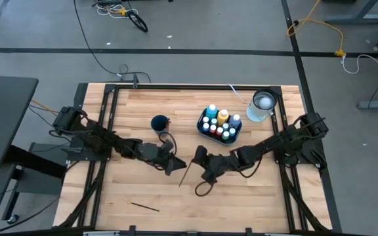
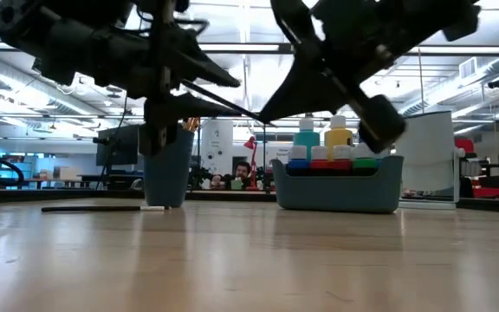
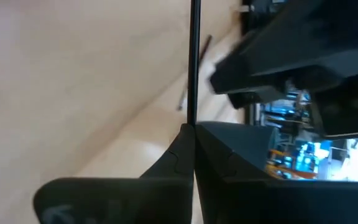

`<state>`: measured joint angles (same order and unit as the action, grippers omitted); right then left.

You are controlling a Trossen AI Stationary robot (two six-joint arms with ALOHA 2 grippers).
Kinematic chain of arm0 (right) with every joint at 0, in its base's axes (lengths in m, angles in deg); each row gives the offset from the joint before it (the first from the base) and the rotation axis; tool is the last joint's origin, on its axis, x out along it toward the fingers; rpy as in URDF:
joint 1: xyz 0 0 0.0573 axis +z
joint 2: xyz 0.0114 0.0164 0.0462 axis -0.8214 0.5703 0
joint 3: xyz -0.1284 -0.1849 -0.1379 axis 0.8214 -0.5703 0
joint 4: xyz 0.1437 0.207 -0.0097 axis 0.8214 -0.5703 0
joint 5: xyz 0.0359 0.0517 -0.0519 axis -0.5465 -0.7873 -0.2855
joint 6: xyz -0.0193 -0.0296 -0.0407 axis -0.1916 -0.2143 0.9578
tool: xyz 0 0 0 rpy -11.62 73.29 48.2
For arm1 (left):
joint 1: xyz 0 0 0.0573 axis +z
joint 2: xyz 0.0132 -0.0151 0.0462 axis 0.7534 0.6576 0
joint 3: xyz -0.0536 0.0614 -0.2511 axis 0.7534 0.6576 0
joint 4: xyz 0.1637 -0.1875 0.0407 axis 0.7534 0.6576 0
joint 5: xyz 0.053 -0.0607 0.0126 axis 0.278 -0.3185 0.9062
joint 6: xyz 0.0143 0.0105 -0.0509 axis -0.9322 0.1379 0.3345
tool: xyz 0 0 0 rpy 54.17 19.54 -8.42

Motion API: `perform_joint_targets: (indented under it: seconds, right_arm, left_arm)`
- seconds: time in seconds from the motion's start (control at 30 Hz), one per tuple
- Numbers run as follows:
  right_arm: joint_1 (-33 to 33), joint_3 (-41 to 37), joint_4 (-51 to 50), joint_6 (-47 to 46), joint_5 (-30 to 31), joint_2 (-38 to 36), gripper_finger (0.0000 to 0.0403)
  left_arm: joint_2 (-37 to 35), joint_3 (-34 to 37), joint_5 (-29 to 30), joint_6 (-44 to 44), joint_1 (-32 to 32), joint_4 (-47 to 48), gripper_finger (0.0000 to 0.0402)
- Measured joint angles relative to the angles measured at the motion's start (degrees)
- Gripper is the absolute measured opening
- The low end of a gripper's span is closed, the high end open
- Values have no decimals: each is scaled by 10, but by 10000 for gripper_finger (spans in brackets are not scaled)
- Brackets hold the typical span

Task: Pick & Place Paint Supplies
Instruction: Put the silver paintbrush into the blue cup

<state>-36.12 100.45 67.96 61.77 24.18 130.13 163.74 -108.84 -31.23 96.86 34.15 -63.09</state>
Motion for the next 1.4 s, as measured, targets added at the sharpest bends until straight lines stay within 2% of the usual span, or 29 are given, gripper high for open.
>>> perform_joint_targets:
  seconds: [0.17,0.67,0.8,0.9,0.97,1.03,1.13,1.2,1.3,1.4]
  right_arm:
    - [-17,0,15,43,0,0,0]
    - [-56,0,65,153,-2,0,0]
    - [-60,0,66,163,-2,0,0]
    - [-60,0,66,149,-15,0,0]
    - [-60,0,66,105,-28,0,0]
    - [-59,0,66,-3,-20,0,2]
    - [-64,1,49,-243,-7,-1,14]
    - [-69,1,10,-378,-37,-1,25]
    - [-75,0,-19,-548,-100,-1,43]
    - [-78,1,-18,-686,-90,8,66]
  left_arm:
    - [0,0,-17,52,21,30,138]
    - [0,0,-34,26,51,28,136]
    - [0,0,-25,11,53,28,109]
    - [0,0,-22,-4,59,29,63]
    - [0,0,-15,-11,61,31,26]
    - [0,0,-13,-17,63,33,9]
    - [0,0,-12,-35,63,33,19]
    - [0,0,-9,-48,63,33,31]
    - [0,0,-7,-69,63,33,43]
    - [0,0,-7,-112,63,26,44]
